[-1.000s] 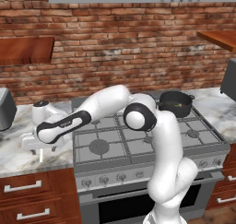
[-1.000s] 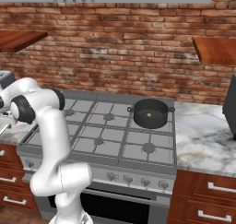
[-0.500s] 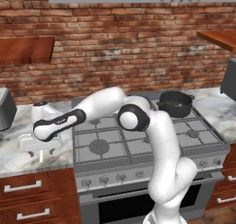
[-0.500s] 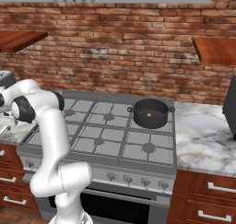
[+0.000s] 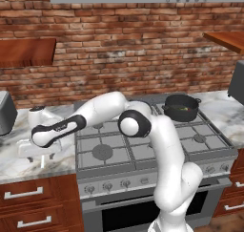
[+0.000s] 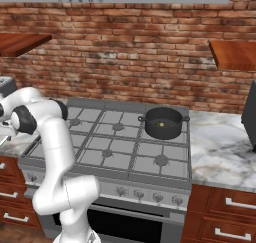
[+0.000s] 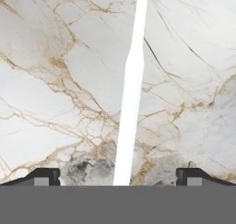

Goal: Put the tomato and broccoli in the pot. Retrieve the spatula and lightly stir the vegetables in the pot.

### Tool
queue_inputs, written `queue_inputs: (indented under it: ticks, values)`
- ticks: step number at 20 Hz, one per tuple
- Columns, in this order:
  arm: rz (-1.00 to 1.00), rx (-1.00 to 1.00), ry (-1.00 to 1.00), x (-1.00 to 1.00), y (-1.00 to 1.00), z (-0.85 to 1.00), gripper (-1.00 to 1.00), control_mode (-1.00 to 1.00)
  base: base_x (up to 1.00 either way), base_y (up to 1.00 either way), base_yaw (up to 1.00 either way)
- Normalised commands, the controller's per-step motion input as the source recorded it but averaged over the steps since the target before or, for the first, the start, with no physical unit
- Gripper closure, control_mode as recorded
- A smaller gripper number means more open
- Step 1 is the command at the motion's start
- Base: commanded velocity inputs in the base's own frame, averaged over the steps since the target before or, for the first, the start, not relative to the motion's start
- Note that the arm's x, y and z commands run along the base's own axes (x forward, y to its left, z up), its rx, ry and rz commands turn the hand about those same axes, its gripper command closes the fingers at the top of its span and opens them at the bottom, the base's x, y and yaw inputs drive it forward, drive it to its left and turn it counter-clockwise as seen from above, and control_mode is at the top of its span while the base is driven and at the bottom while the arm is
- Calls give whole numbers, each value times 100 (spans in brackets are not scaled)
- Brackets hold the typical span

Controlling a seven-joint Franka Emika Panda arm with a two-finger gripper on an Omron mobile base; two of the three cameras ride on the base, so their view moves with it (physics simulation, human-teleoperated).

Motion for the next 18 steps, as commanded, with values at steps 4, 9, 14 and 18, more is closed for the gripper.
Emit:
queue_inputs:
  ticks: [4, 9, 14, 18]
  values:
    - [0, -2, -7, 0, 1, 0, -100, -100, 0, 0, 0]
    - [0, 0, 0, 0, 0, -1, -100, -100, 0, 0, 0]
    - [0, 0, 0, 0, 0, -1, -100, -100, 0, 0, 0]
    - [0, 0, 0, 0, 0, -1, -100, -100, 0, 0, 0]
